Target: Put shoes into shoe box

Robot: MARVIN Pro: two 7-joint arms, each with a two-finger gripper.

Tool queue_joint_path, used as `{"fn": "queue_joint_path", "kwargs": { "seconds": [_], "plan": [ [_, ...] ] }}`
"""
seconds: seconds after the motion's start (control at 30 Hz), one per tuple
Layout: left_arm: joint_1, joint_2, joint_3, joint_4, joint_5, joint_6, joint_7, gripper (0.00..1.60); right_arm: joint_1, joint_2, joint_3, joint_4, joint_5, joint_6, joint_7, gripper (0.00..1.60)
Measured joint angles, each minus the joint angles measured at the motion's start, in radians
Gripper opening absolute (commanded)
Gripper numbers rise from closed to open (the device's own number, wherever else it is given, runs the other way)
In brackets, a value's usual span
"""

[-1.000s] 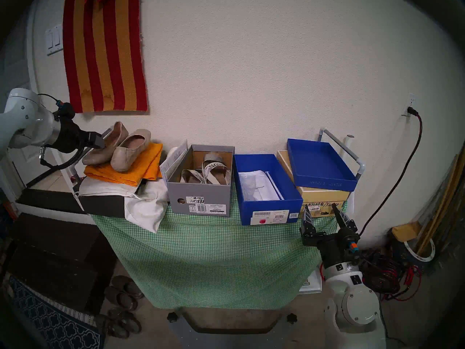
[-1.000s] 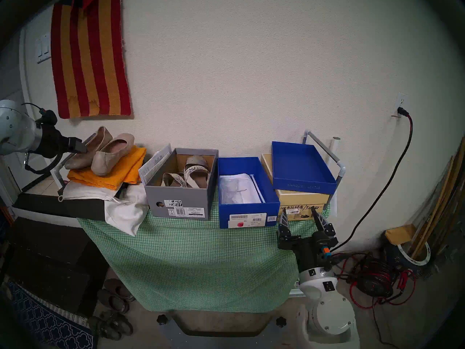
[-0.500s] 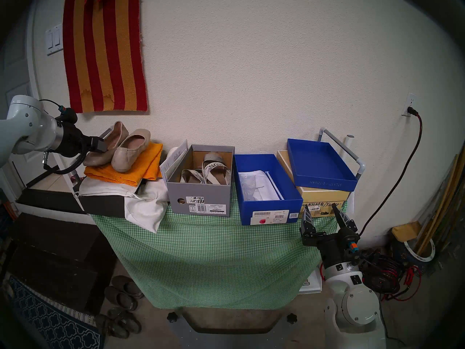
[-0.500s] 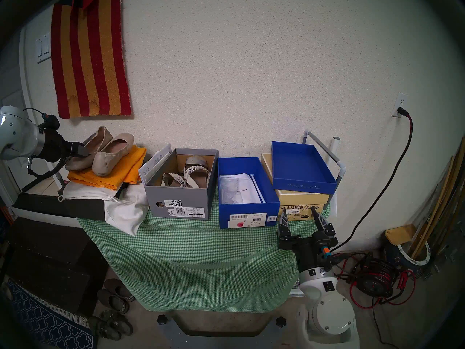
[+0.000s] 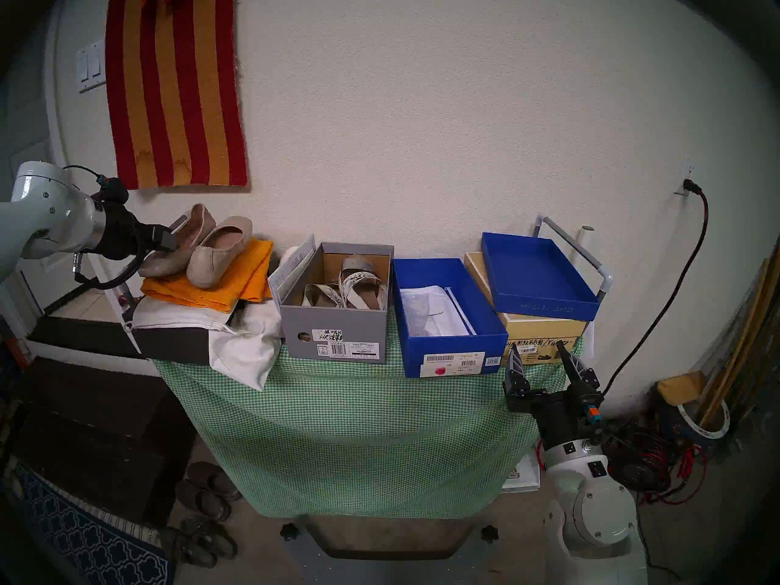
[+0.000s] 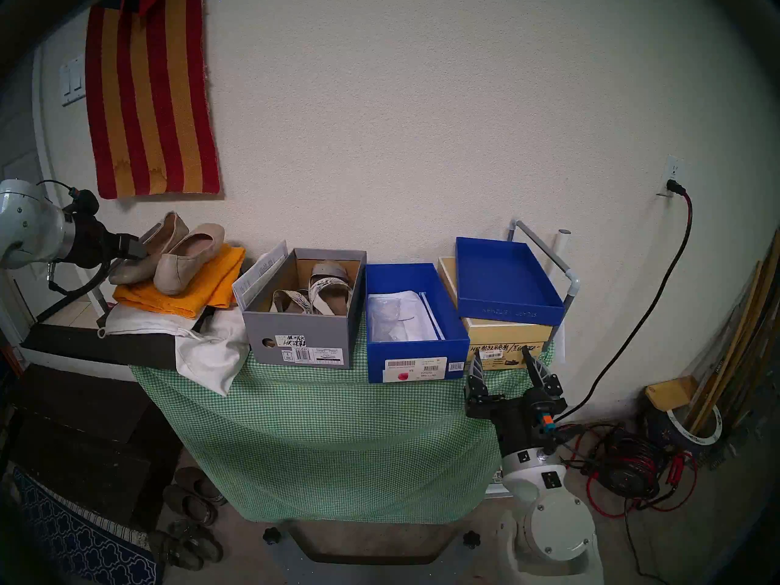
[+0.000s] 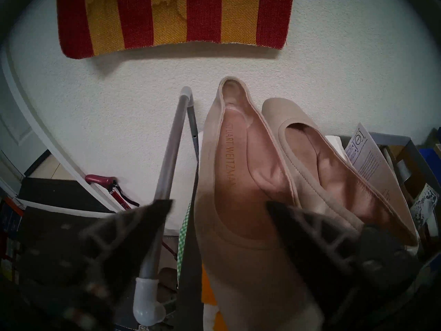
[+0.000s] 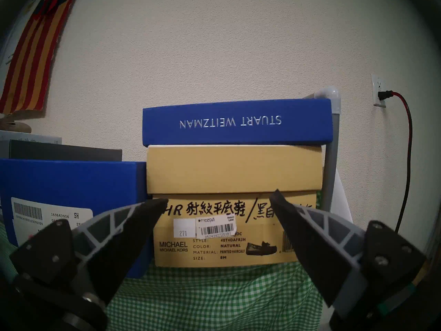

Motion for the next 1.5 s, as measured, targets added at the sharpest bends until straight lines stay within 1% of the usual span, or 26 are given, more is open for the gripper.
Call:
{"fn": "queue_joint_path", "kwargs": {
  "seconds": [0.03, 0.07, 0.1, 0.13, 0.17, 0.4, 0.43, 0.47, 0.5, 0.53, 0.57, 0.6, 0.63, 0.67, 1.2, 1.37, 1.5],
  "plan": [
    [0.004, 0.000, -0.002, -0.002, 0.001, -0.002, -0.002, 1.28, 0.000, 0.000, 0.000, 0.000, 0.000, 0.000, 0.000, 1.60],
    [0.006, 0.000, -0.002, -0.003, 0.001, -0.004, -0.003, 1.28, 0.000, 0.000, 0.000, 0.000, 0.000, 0.000, 0.000, 1.60],
    [0.009, 0.000, -0.003, -0.004, 0.002, -0.005, -0.004, 1.34, 0.000, 0.000, 0.000, 0.000, 0.000, 0.000, 0.000, 1.60],
    [0.013, 0.000, -0.004, -0.007, 0.003, -0.007, -0.005, 1.51, 0.000, 0.000, 0.000, 0.000, 0.000, 0.000, 0.000, 1.60],
    [0.020, 0.000, -0.007, -0.010, 0.006, -0.011, -0.008, 1.60, 0.000, 0.000, 0.000, 0.000, 0.000, 0.000, 0.000, 1.60],
    [0.045, -0.002, -0.017, -0.016, 0.016, -0.024, -0.016, 1.60, 0.000, 0.000, 0.000, 0.000, 0.000, 0.000, 0.000, 1.60],
    [0.048, -0.002, -0.019, -0.016, 0.018, -0.025, -0.017, 1.37, 0.000, 0.000, 0.000, 0.000, 0.000, 0.000, 0.000, 1.60],
    [0.051, -0.003, -0.020, -0.016, 0.019, -0.027, -0.017, 1.09, 0.000, 0.000, 0.000, 0.000, 0.000, 0.000, 0.000, 1.60],
    [0.055, -0.004, -0.022, -0.015, 0.021, -0.029, -0.018, 0.87, 0.000, 0.000, 0.000, 0.000, 0.000, 0.000, 0.000, 1.60],
    [0.057, -0.004, -0.023, -0.015, 0.022, -0.030, -0.019, 0.87, 0.000, 0.000, 0.000, 0.000, 0.000, 0.000, 0.000, 1.60],
    [0.059, -0.004, -0.025, -0.014, 0.023, -0.031, -0.020, 0.66, 0.000, 0.000, 0.000, 0.000, 0.000, 0.000, 0.000, 1.60],
    [0.064, -0.005, -0.028, -0.011, 0.025, -0.034, -0.023, 0.18, 0.000, 0.000, 0.000, 0.000, 0.000, 0.000, 0.000, 1.60],
    [0.065, -0.006, -0.029, -0.009, 0.026, -0.035, -0.023, 0.18, 0.000, 0.000, 0.000, 0.000, 0.000, 0.000, 0.000, 1.60],
    [0.067, -0.007, -0.031, -0.007, 0.027, -0.036, -0.024, 0.00, 0.000, 0.000, 0.000, 0.000, 0.000, 0.000, 0.000, 1.60],
    [0.115, -0.019, -0.065, 0.021, 0.032, -0.062, -0.050, 0.00, 0.000, 0.000, 0.000, 0.000, 0.000, 0.000, 0.000, 1.60],
    [0.119, -0.030, -0.101, 0.014, 0.014, -0.075, -0.060, 0.00, 0.000, 0.000, 0.000, 0.000, 0.000, 0.000, 0.000, 1.60],
    [0.118, -0.049, -0.142, -0.004, -0.006, -0.088, -0.069, 0.00, 0.000, 0.000, 0.000, 0.000, 0.000, 0.000, 0.000, 1.60]
  ]
}}
